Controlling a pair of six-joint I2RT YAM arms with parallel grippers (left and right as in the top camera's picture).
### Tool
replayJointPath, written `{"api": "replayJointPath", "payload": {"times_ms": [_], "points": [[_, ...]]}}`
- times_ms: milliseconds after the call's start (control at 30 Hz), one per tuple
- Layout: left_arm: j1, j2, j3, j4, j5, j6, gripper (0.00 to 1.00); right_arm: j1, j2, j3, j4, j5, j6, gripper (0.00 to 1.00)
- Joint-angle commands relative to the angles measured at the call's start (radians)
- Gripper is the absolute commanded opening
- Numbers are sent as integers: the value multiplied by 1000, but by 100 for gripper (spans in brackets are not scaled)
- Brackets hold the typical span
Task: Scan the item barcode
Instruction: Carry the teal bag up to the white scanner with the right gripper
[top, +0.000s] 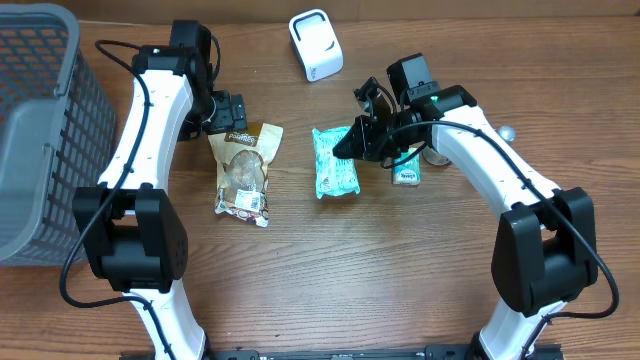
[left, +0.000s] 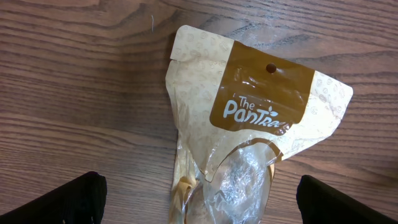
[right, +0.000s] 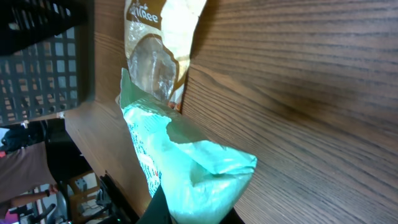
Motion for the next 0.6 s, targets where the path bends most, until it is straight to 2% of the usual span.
{"api": "replayJointPath", "payload": {"times_ms": [0, 200, 367, 467, 567], "points": [[-3, 1, 14, -2, -12, 14, 100, 3, -13, 69, 8, -26, 19, 4], [-3, 1, 14, -2, -12, 14, 100, 3, -13, 194, 21, 41, 18, 4], [-3, 1, 14, -2, -12, 14, 100, 13, -13, 468, 22, 230, 0, 4], [-3, 1, 14, -2, -12, 14, 99, 27, -13, 631, 28, 383, -90, 4], [-3, 1, 14, -2, -12, 14, 100, 46, -13, 705, 79, 544, -205, 4]]}}
